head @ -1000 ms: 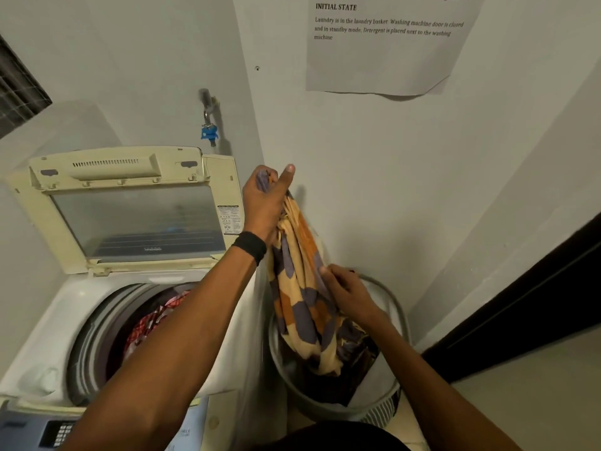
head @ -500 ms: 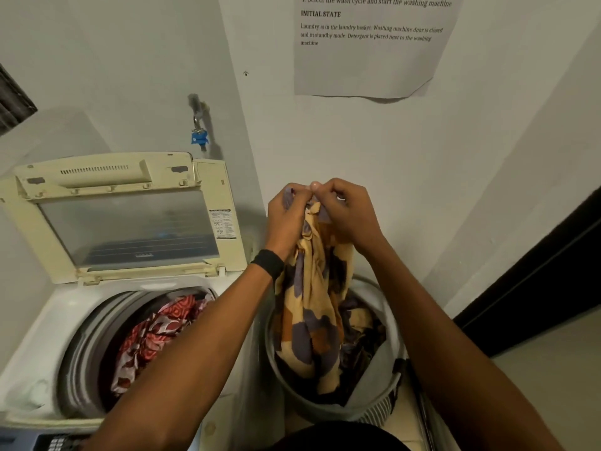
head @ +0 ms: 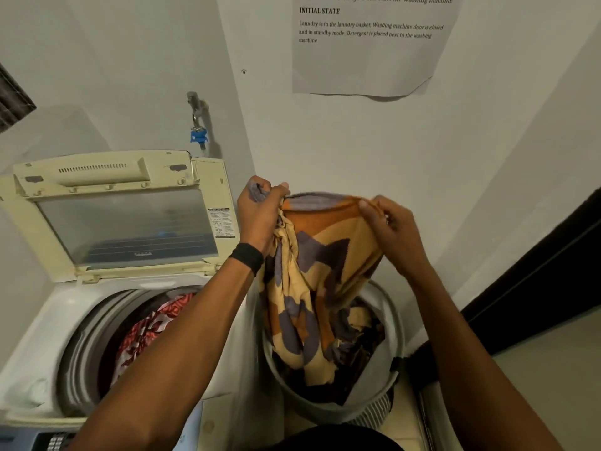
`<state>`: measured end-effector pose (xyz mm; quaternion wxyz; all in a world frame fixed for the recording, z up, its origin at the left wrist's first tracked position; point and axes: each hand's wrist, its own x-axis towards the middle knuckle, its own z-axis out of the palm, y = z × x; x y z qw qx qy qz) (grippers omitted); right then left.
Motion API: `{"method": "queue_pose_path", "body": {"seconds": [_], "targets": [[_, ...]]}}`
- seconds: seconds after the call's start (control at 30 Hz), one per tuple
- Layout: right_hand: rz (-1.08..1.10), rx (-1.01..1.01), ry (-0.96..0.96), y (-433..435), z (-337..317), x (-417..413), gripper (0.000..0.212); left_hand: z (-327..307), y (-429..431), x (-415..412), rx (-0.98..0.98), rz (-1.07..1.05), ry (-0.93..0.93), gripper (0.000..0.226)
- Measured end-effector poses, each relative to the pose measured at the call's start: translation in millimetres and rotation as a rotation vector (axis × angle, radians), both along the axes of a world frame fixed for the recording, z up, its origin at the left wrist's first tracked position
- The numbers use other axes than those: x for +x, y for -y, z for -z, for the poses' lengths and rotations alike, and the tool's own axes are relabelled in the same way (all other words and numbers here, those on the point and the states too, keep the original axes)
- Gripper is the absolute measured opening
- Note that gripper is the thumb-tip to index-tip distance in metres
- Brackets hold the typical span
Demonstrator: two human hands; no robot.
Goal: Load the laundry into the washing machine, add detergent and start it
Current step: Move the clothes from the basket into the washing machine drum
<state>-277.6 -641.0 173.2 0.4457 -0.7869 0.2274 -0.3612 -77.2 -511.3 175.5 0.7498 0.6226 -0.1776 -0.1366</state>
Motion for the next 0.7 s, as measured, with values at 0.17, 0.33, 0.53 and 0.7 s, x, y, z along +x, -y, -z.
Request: {"method": "queue_pose_path", "body": {"seconds": [0.17,0.33,0.53,0.7], "targets": [[-0.076,-0.107,-0.002,-12.8,-43.4,42.5,0.039,-1.5,17.2,-31.4,0.023,0.146,0.189,0.013],[0.030,0.003,-0.066,-14.2,-11.1,64.0,0.048,6.2,14.2,-34.8,0.191,0.262,0.105,0.057],[-0.009,0.093,-0.163,-14.8,21.0,53.7,0.051,2.9,4.7,-27.1,0.143,0.416,0.103,0.023],[-0.427,0.175,-0.475,-3.3,44.8,16.7,0.055,0.0,1.4,-10.1,0.061,0.125,0.112,0.032]]}}
